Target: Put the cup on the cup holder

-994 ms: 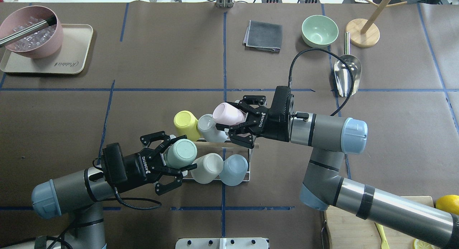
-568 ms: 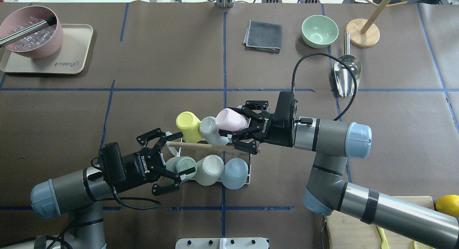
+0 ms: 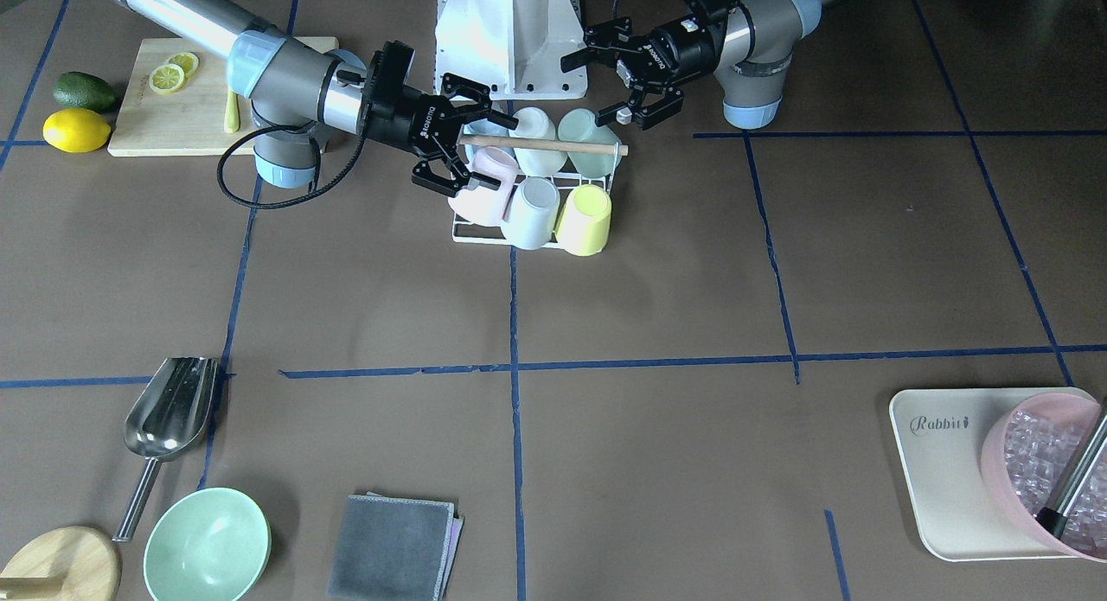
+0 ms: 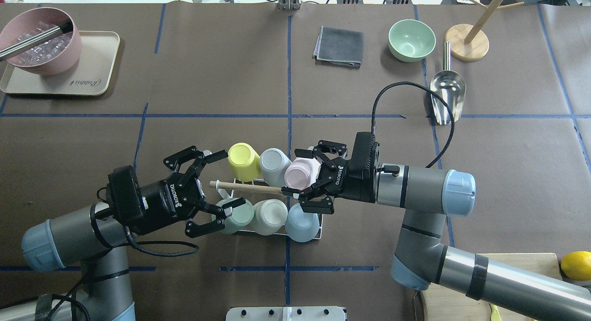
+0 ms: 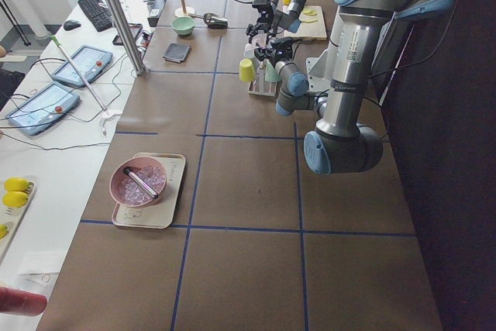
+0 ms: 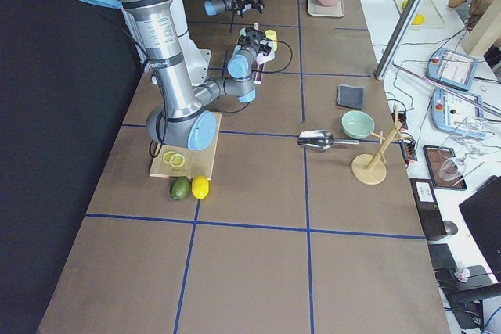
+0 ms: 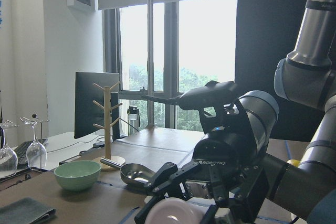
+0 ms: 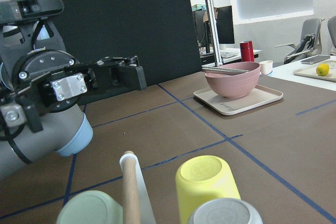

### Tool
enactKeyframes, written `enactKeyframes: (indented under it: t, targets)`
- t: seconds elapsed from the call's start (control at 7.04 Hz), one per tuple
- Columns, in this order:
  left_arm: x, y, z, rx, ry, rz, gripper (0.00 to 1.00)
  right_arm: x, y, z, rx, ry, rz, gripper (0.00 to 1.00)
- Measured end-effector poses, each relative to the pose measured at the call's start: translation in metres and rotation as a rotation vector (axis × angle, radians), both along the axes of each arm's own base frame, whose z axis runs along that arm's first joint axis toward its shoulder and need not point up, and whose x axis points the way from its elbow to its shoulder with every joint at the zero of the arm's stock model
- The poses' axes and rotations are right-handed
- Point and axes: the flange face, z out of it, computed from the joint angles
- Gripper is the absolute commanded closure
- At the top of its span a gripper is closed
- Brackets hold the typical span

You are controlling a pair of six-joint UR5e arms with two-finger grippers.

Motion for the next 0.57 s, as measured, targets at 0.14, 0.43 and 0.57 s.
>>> enactKeyframes:
  t: [0.14, 0.43, 0.57]
  targets:
    - [-0.013, -0.013, -0.004, -0.019, 0.02, -0.015, 0.0, 0.004, -0.005, 0.0, 0.0, 0.0, 0.007, 0.0]
    - [-0.028, -0.032, -0.006, -0.059, 0.031, -0.032, 0.0, 0.015, -0.021, -0.001, 0.003, 0.001, 0.031, 0.0]
    - [-0.037, -0.049, -0.01, -0.089, 0.003, -0.06, 0.0, 0.027, -0.035, -0.004, 0.016, 0.005, 0.039, 0.0]
